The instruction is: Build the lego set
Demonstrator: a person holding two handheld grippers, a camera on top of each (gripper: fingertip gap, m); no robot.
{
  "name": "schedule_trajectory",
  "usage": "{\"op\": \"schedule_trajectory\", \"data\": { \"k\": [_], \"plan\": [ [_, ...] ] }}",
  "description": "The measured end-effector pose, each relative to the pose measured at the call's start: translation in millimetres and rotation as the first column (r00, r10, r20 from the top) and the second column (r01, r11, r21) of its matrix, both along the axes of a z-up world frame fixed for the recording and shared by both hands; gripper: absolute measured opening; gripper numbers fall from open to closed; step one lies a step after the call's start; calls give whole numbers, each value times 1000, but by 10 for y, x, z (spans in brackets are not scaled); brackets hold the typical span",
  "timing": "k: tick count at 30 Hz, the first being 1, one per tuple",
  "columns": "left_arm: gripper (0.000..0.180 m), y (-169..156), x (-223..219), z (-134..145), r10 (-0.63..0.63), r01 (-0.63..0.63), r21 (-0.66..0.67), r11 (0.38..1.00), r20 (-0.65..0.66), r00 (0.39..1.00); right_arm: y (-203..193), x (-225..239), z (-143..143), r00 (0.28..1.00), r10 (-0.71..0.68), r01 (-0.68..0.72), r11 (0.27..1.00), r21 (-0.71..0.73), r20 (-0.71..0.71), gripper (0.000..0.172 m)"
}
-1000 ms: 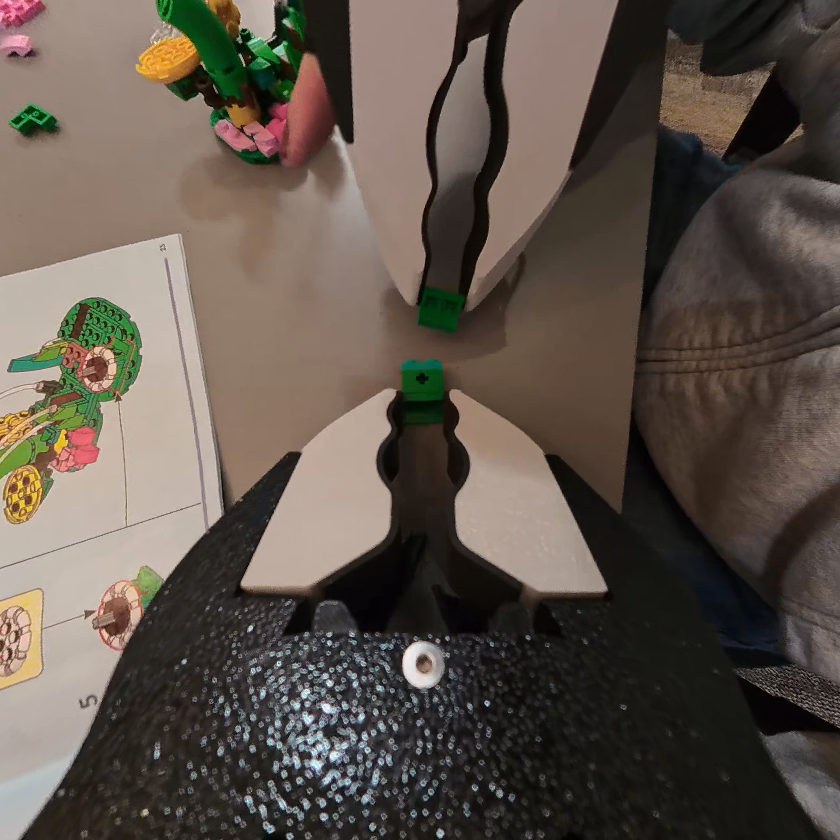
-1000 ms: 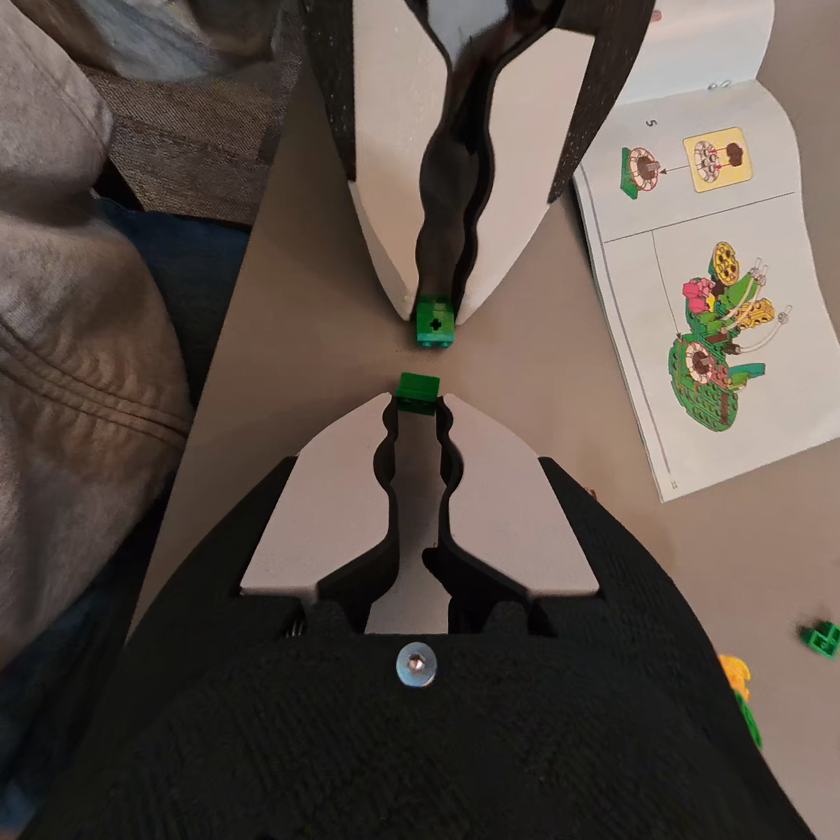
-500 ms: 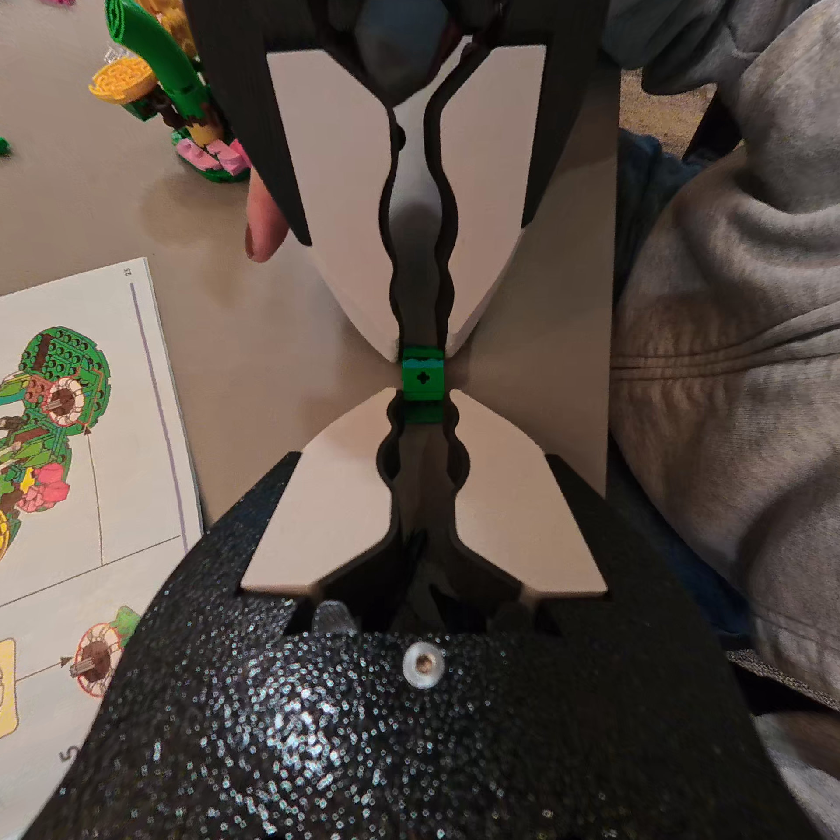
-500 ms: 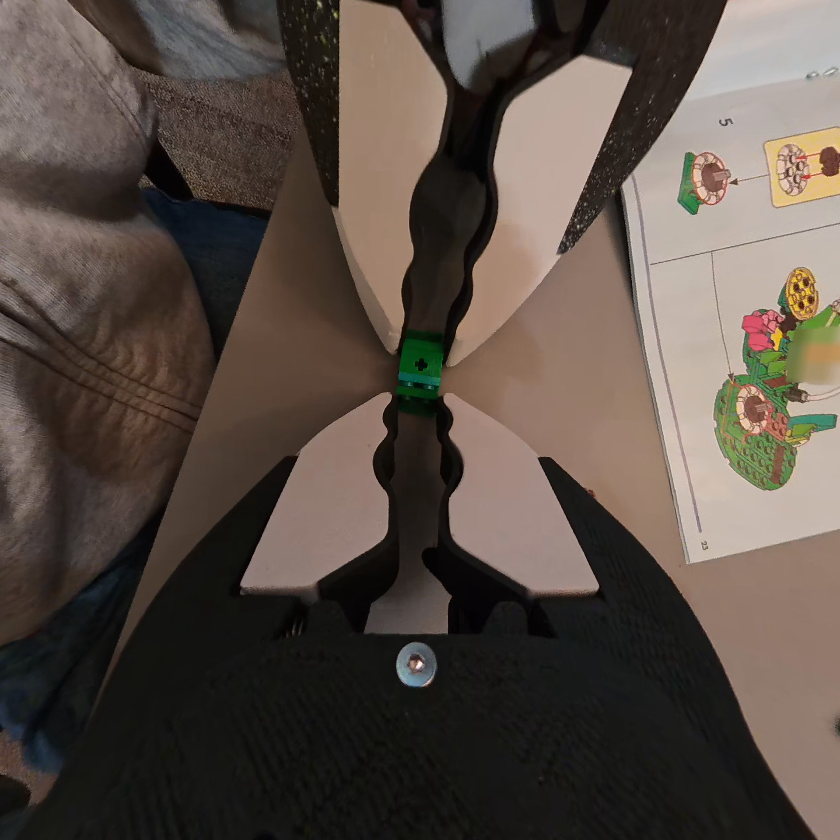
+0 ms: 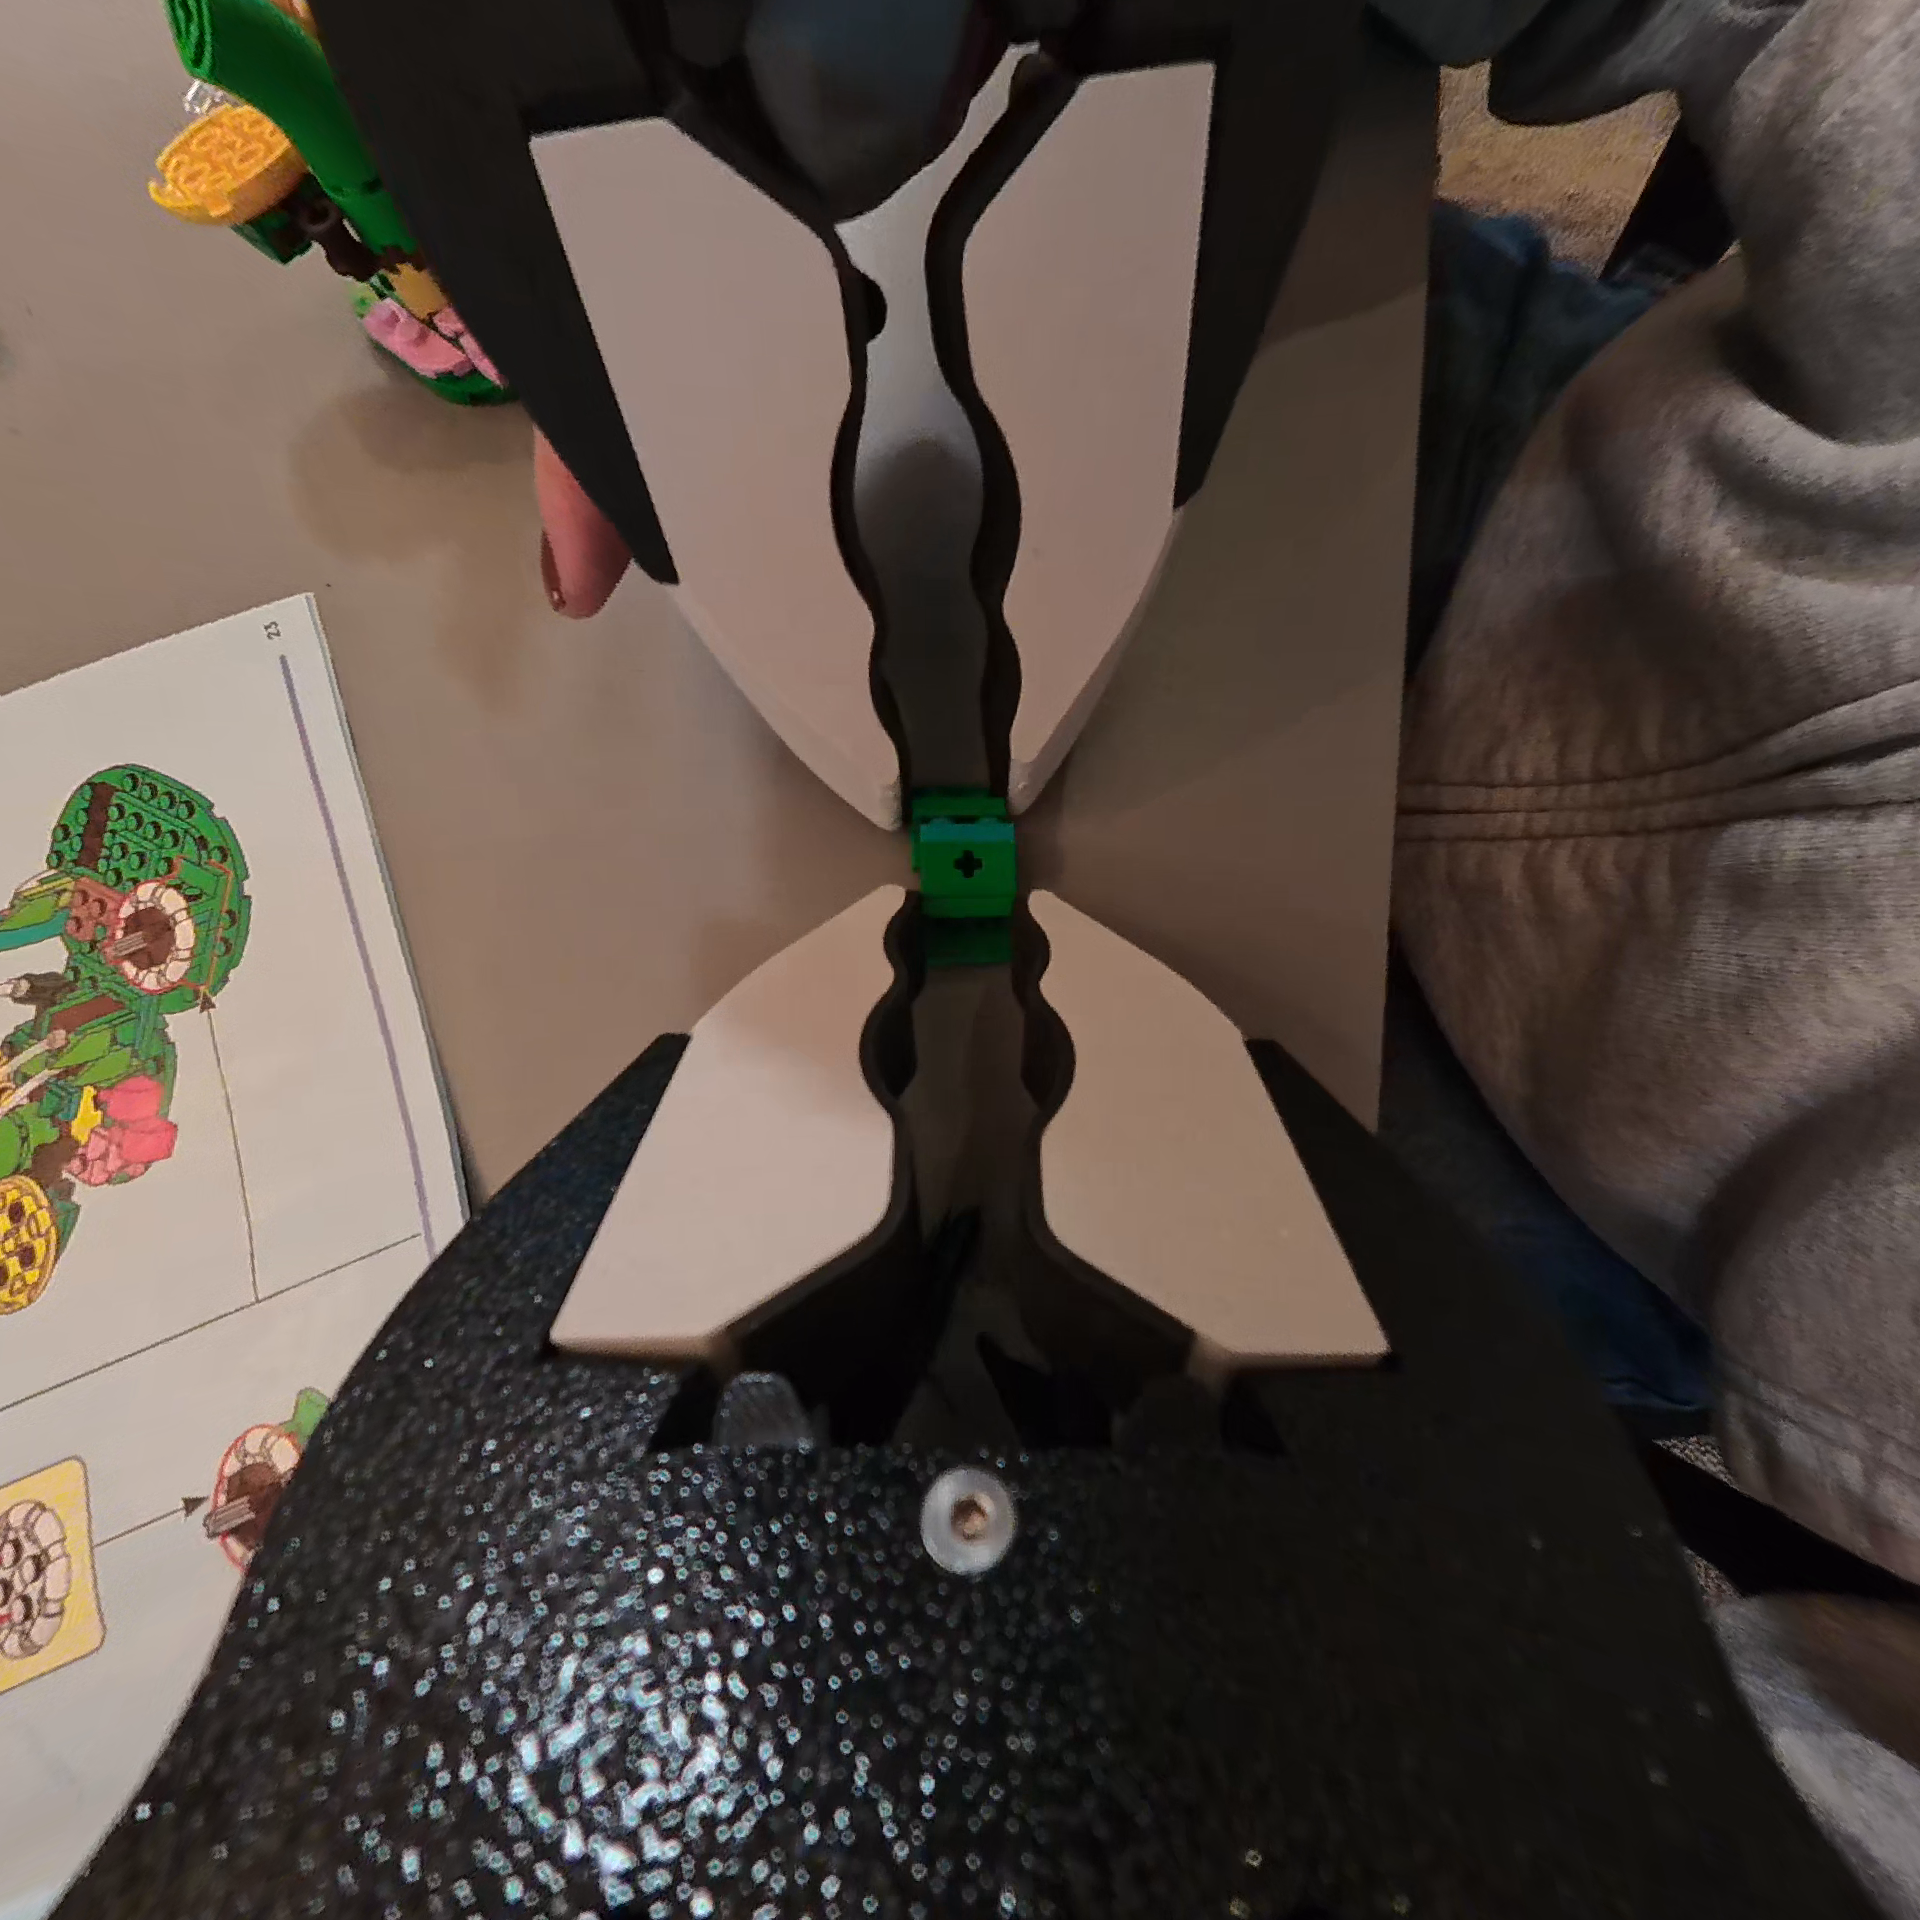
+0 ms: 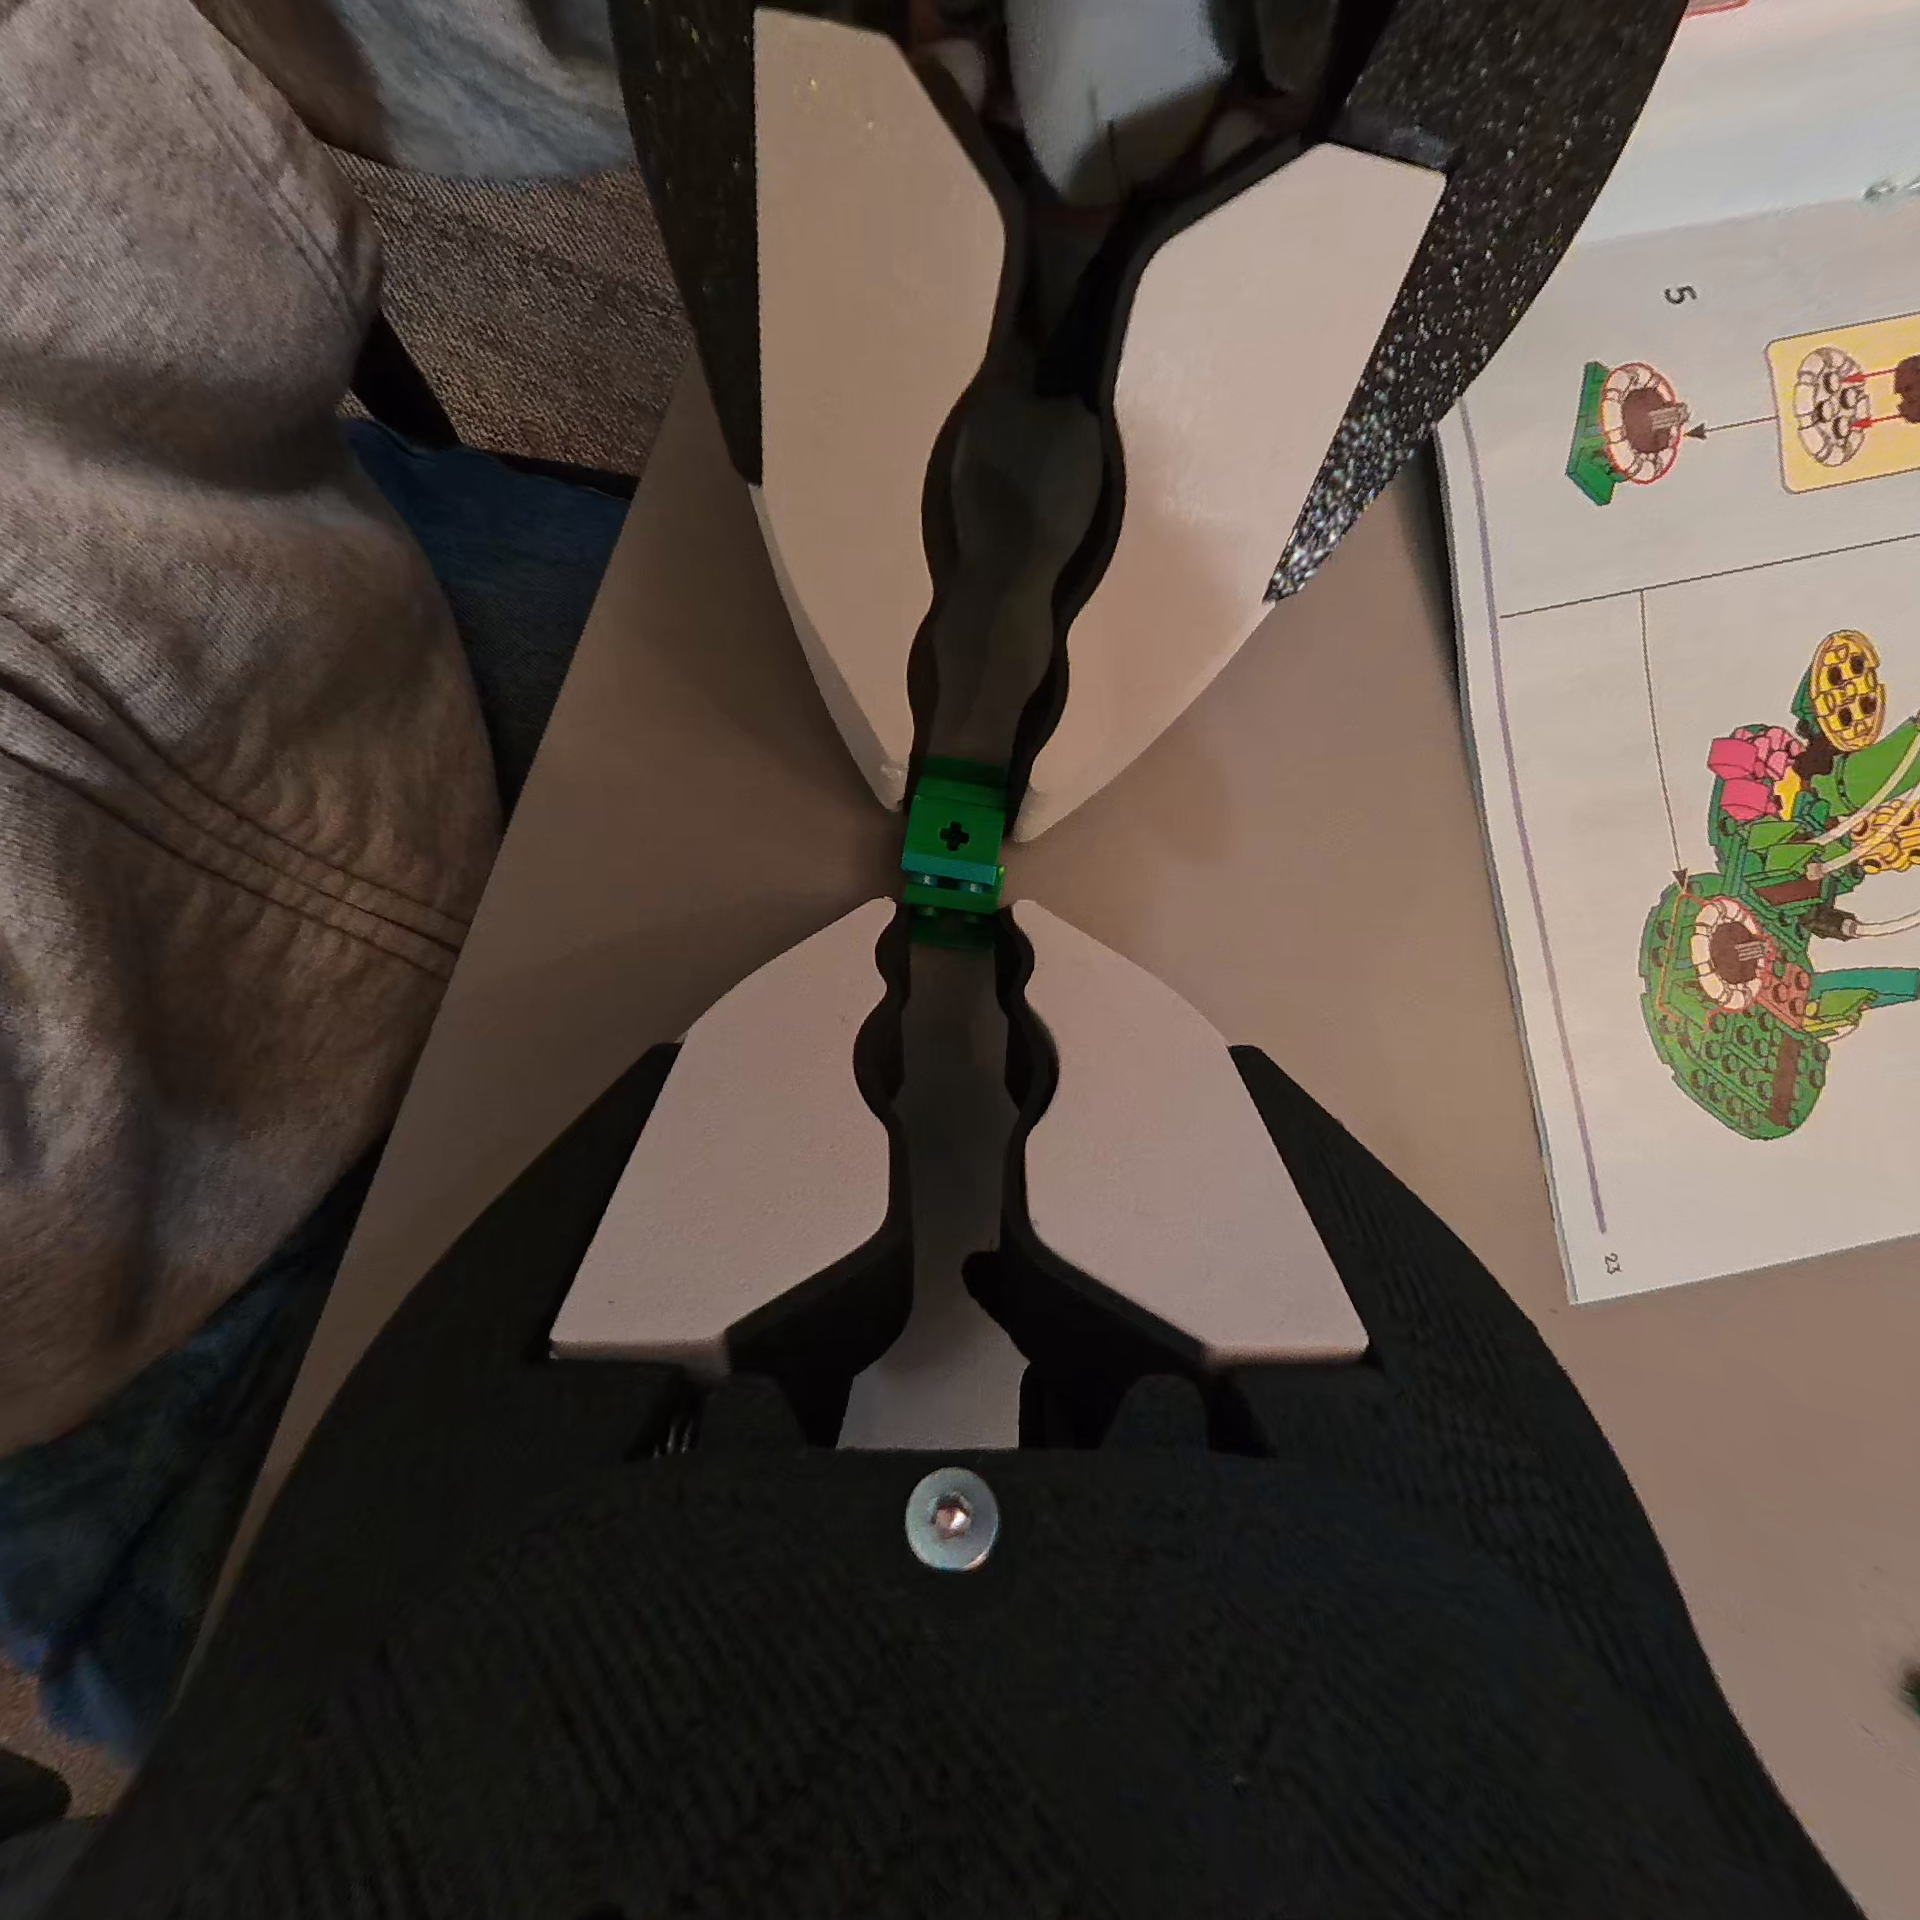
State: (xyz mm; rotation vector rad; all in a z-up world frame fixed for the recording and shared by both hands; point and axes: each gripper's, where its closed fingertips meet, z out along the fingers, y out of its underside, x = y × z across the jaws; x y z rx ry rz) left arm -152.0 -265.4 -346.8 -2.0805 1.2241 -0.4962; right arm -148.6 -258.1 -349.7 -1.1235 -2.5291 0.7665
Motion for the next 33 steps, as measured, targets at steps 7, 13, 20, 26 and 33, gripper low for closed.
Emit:
{"op": "schedule_trajectory", "data": {
  "k": [7, 13, 20, 26, 33],
  "plan": [
    [16, 25, 26, -4, 16, -16, -7, 1000, -29, 999, 9, 17, -4, 1000, 9, -9, 1000, 6, 10, 13],
    [17, 31, 37, -12, 10, -10, -14, 1000, -42, 999, 7, 31, -2, 1000, 17, -17, 999, 36, 12, 13],
    [17, 14, 17, 82, 21, -21, -4, 1000, -16, 1000, -28, 46, 80, 996, 28, -33, 997, -65, -79, 13],
    [16, -7, 56, 56, 3, -4, -11, 1000, -36, 999, -41, 65, 40, 996, 18, -26, 996, -88, -91, 13],
    [17, -14, 49, 16, 6, -7, -29, 1000, -48, 999, -48, 42, 18, 997, 2, -8, 998, -70, -73, 14]
  ]
}}
